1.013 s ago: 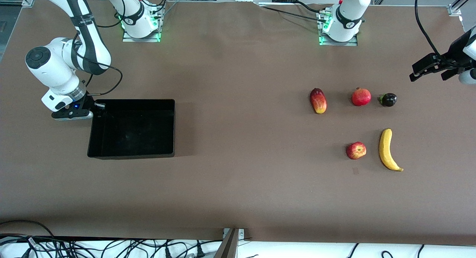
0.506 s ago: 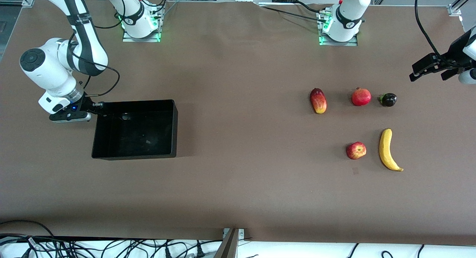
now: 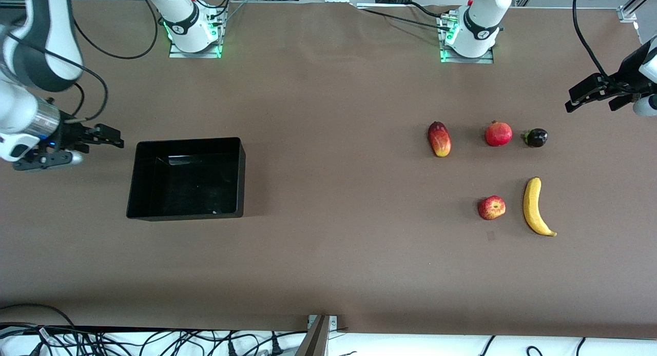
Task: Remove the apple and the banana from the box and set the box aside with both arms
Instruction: 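Open the right gripper to release the tray rim and lift away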
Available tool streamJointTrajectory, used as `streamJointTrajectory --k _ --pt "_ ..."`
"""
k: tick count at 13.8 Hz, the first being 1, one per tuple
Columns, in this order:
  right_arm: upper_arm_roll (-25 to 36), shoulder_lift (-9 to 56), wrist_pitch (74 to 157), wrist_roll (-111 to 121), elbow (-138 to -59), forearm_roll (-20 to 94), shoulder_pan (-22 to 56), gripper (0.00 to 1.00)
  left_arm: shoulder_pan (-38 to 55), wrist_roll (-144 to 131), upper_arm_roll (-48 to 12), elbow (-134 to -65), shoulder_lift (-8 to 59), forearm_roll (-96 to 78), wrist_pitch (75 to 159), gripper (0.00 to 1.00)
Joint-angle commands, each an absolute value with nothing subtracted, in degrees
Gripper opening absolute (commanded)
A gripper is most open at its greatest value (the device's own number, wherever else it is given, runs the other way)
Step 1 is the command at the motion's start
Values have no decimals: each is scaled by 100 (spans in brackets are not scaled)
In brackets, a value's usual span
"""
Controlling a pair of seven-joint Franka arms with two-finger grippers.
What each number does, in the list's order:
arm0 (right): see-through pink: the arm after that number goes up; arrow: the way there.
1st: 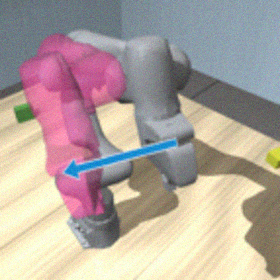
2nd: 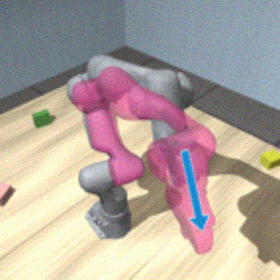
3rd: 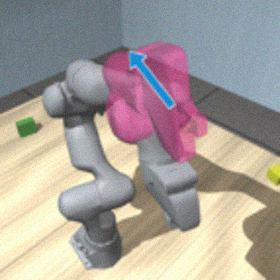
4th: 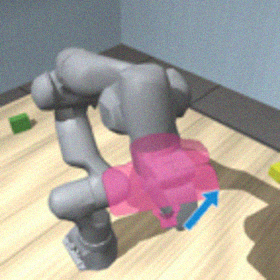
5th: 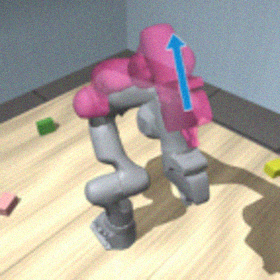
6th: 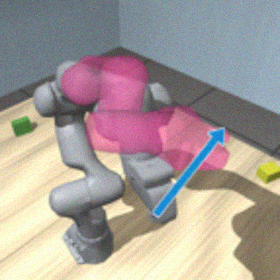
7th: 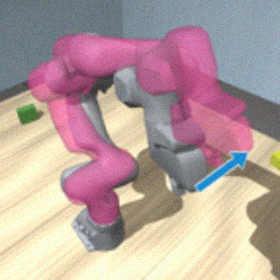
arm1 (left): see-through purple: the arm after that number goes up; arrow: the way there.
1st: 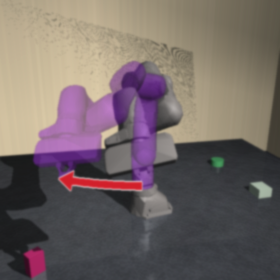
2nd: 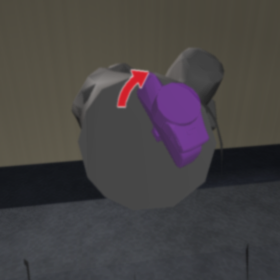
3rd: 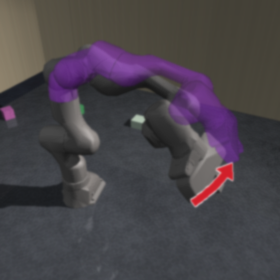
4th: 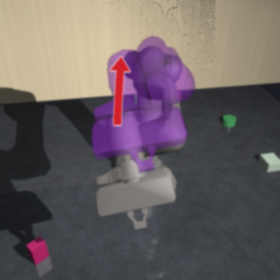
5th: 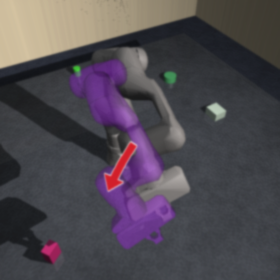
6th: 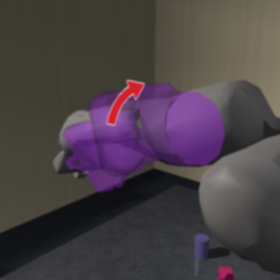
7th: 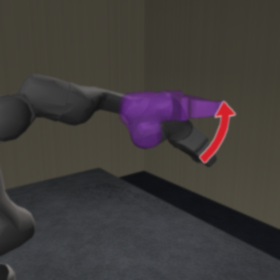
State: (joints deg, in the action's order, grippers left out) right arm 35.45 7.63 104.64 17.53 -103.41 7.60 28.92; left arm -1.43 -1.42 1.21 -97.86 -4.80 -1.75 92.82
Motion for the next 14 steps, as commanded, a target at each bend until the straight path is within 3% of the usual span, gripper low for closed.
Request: streamJointTrajectory --k 1,7,11,13,14 --pt "3516 949 9575 1635 -9433 633 2953 100 -211 -105 62 -9685 -457 -176 9202 100" --pt "3796 923 8704 1749 -8659 467 2831 100 -211 -114 62 -9686 -466 -167 9202 100" --pt "3052 835 8464 1688 -8218 335 2014 100 -211 -114 62 -9686 -466 -167 9202 100" --pt "2692 617 8490 1653 -8331 36 1856 100 -211 -114 62 -9686 -466 -167 9202 100" --pt "2228 467 8516 1522 -8541 35 1428 100 -211 -114 62 -9686 -466 -158 9202 100"
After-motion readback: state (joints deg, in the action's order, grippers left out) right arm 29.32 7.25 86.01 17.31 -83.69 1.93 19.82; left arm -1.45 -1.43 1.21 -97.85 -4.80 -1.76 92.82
